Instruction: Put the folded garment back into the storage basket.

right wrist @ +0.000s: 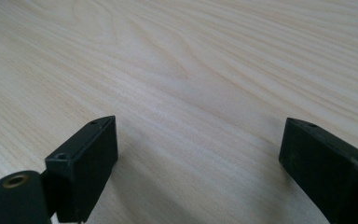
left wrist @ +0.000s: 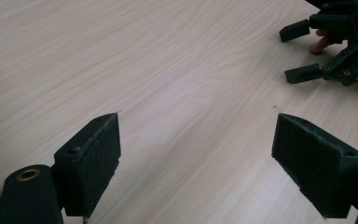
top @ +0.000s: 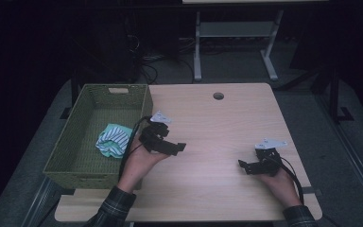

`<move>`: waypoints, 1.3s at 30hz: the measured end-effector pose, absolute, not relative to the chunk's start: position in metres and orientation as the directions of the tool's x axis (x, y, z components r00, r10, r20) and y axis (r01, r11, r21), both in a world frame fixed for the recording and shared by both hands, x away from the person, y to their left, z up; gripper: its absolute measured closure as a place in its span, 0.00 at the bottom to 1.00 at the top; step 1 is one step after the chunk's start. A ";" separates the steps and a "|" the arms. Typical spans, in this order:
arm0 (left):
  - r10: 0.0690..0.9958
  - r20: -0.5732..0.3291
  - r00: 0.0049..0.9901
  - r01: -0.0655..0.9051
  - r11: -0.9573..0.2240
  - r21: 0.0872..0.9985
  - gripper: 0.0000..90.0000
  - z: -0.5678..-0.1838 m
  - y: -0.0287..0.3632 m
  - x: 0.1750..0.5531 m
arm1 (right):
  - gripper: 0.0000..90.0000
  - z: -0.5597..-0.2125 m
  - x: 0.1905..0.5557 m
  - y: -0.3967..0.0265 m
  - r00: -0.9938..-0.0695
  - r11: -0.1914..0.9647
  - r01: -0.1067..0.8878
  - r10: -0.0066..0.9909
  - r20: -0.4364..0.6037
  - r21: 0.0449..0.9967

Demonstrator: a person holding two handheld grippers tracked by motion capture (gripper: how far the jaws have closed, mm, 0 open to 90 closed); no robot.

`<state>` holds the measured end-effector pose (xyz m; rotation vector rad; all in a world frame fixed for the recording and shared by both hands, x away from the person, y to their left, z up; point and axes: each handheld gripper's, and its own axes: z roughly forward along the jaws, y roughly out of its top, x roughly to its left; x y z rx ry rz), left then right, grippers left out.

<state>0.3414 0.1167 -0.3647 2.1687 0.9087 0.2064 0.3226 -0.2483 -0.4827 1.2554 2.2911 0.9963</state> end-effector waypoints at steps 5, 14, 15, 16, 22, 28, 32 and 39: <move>0.646 -0.123 0.753 0.524 -0.476 0.707 0.16 -0.378 0.096 0.338 | 0.12 -0.483 0.323 -0.248 -0.549 0.362 0.594 0.835 0.033 0.719; 0.632 -0.113 0.767 0.507 -0.487 0.711 0.16 -0.411 0.077 0.337 | 0.12 -0.483 0.323 -0.248 -0.550 0.363 0.593 0.835 0.033 0.719; 0.632 -0.109 0.768 0.504 -0.489 0.712 0.16 -0.414 0.076 0.337 | 0.12 -0.483 0.323 -0.248 -0.550 0.363 0.593 0.835 0.032 0.718; 0.630 -0.104 0.769 0.500 -0.493 0.712 0.16 -0.418 0.075 0.338 | 0.12 -0.483 0.323 -0.248 -0.550 0.363 0.593 0.835 0.032 0.719; 0.635 -0.083 0.768 0.498 -0.512 0.700 0.16 -0.439 0.070 0.338 | 0.12 -0.483 0.323 -0.248 -0.550 0.363 0.593 0.835 0.033 0.719; 0.630 -0.049 0.775 0.481 -0.537 0.693 0.15 -0.456 0.067 0.340 | 0.12 -0.483 0.322 -0.248 -0.553 0.365 0.591 0.833 0.032 0.720; 0.635 -0.037 0.772 0.487 -0.553 0.676 0.15 -0.467 0.064 0.340 | 0.12 -0.483 0.322 -0.248 -0.552 0.364 0.592 0.833 0.033 0.719; 0.628 0.015 0.778 0.434 -0.554 0.710 0.14 -0.478 0.065 0.336 | 0.12 -0.483 0.322 -0.248 -0.553 0.365 0.592 0.833 0.032 0.718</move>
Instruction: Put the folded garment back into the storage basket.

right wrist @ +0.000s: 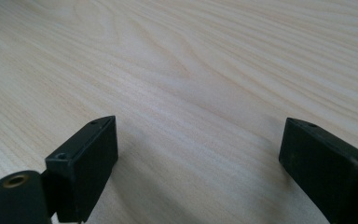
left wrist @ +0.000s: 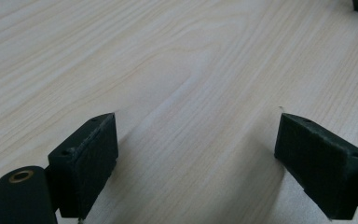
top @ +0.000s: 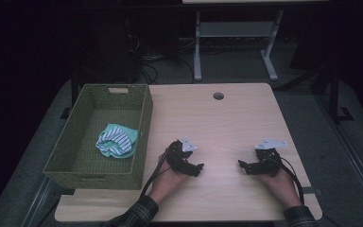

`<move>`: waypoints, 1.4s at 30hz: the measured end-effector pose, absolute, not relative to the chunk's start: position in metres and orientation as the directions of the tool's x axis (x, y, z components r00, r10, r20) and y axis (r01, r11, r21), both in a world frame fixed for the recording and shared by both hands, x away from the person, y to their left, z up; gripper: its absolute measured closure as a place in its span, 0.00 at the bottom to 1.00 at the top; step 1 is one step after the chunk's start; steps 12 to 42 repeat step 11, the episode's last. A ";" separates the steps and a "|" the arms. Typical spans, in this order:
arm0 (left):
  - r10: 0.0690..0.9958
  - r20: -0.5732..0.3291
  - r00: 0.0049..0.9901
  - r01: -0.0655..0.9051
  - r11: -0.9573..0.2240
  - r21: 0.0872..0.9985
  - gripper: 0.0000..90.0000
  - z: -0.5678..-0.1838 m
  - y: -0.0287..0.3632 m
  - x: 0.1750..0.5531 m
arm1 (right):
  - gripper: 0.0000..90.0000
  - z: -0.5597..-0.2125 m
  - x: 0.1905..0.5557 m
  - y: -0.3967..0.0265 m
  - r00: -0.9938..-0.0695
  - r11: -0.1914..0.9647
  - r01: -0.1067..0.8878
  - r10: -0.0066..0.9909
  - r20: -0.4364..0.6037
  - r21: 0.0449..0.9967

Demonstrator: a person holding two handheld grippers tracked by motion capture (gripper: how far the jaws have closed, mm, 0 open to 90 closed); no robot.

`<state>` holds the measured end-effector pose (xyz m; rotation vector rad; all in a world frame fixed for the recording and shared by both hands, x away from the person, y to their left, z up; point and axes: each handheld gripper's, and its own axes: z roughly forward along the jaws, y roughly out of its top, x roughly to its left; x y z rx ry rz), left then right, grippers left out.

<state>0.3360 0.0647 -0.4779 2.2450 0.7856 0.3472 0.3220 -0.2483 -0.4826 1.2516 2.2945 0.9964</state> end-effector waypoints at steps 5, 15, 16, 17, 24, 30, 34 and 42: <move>0.622 0.007 0.783 0.430 -0.548 0.718 0.14 -0.479 0.064 0.335 | 0.12 -0.483 0.322 -0.248 -0.552 0.365 0.593 0.833 0.033 0.718; 0.623 0.003 0.782 0.433 -0.546 0.717 0.14 -0.479 0.064 0.334 | 0.12 -0.483 0.322 -0.248 -0.552 0.365 0.593 0.833 0.032 0.718; 0.623 0.003 0.782 0.433 -0.546 0.717 0.14 -0.479 0.064 0.334 | 0.12 -0.483 0.322 -0.248 -0.552 0.365 0.593 0.833 0.032 0.718; 0.623 0.003 0.782 0.433 -0.546 0.717 0.14 -0.479 0.064 0.334 | 0.12 -0.483 0.322 -0.248 -0.552 0.365 0.593 0.833 0.032 0.718; 0.623 0.003 0.782 0.433 -0.546 0.717 0.14 -0.479 0.064 0.334 | 0.12 -0.483 0.322 -0.248 -0.552 0.365 0.593 0.833 0.032 0.718; 0.623 0.003 0.782 0.433 -0.546 0.717 0.14 -0.479 0.064 0.334 | 0.12 -0.483 0.322 -0.248 -0.552 0.365 0.593 0.833 0.032 0.718; 0.623 0.003 0.782 0.433 -0.546 0.717 0.14 -0.479 0.064 0.334 | 0.12 -0.483 0.322 -0.248 -0.552 0.365 0.593 0.833 0.032 0.718; 0.623 0.003 0.782 0.433 -0.546 0.717 0.14 -0.479 0.064 0.334 | 0.12 -0.483 0.322 -0.248 -0.552 0.365 0.593 0.833 0.032 0.718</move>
